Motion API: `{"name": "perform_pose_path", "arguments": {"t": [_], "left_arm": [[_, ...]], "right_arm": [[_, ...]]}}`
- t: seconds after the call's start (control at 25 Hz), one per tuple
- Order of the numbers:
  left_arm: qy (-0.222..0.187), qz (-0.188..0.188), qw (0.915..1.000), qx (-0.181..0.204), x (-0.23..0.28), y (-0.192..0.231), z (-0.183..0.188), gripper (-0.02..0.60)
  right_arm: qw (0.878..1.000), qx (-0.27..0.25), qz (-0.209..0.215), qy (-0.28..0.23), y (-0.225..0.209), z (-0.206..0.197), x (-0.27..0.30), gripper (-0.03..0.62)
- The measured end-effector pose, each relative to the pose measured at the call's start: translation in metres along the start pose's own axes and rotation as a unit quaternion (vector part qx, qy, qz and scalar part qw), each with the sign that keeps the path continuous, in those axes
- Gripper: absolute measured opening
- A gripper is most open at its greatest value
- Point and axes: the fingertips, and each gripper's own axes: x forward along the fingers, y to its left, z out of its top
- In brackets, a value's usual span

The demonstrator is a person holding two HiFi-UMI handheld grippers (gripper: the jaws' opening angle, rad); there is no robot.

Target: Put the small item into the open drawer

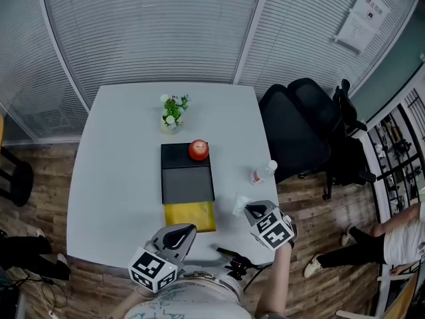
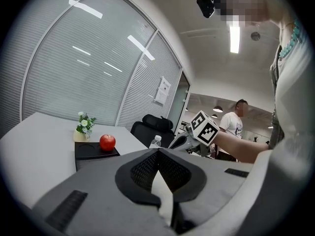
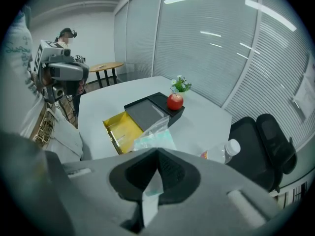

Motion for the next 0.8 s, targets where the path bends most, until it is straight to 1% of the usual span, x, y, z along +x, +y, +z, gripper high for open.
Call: {"name": "perform_pose_path", "arguments": {"t": [0.48,0.8], "left_arm": [[-0.001,-0.001,1.0000,-0.009,-0.004,0.002,-0.001,-0.003],[-0.002,0.006,0.9997,-0.022,-0.015,0.007,-0.004,-0.003]], "right_arm": [[1.000,-0.003,0.010,-0.008,0.005,0.007,-0.007,0.003],[0.999,-0.028,0.023,-0.013,0.022,0.026,-0.004,0.003]]}}
